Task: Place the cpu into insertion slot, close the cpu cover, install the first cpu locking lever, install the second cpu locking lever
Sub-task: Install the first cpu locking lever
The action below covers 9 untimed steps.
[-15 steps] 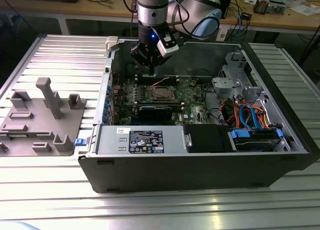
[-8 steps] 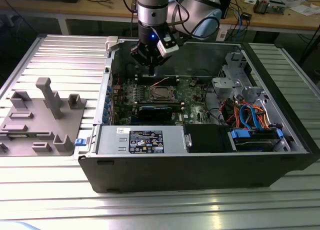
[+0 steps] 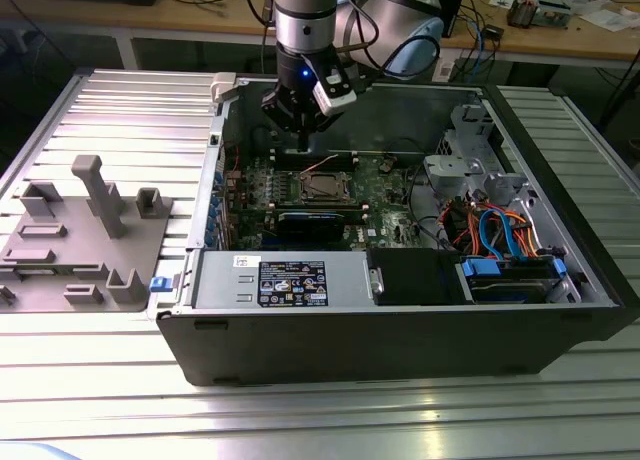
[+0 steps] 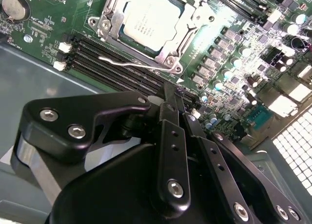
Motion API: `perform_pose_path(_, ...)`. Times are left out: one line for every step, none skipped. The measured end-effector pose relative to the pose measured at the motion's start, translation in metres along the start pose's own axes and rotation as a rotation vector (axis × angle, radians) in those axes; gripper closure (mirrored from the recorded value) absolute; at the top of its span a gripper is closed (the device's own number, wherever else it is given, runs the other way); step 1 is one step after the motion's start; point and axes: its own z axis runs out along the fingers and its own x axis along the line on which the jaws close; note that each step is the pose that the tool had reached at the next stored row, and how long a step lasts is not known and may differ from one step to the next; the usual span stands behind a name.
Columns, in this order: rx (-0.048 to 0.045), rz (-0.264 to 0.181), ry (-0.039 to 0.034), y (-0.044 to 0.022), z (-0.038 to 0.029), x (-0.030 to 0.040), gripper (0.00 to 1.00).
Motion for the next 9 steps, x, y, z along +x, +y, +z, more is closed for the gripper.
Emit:
perform_pose_path(0.0,-0.001,0.0001,0.0,0.0022,-0.0008,0.89)
perform_pose_path(0.0,-0.001,0.0,-0.0001,0.0053,-0.004,0.89)
perform_pose_path(0.0,-0.001,0.0001,0.0,0.0063,-0.0054,0.89)
perform_pose_path(0.0001,-0.001,0.0001,0.0,0.007,-0.0064,0.89)
perform_pose_path(0.0,-0.002,0.0001,0.0003,0.0089,-0.0081,0.89)
perform_pose_path(-0.0001,-0.002,0.0,0.0006,0.0107,-0.009,0.89)
perform_pose_path(-0.0001,-0.003,0.0001,0.0008,0.013,-0.0095,0.89)
perform_pose_path(0.0002,-0.003,0.0001,0.0007,0.0137,-0.0096,0.89)
perform_pose_path(0.0002,-0.003,0.0002,0.0008,0.0143,-0.0096,0.89)
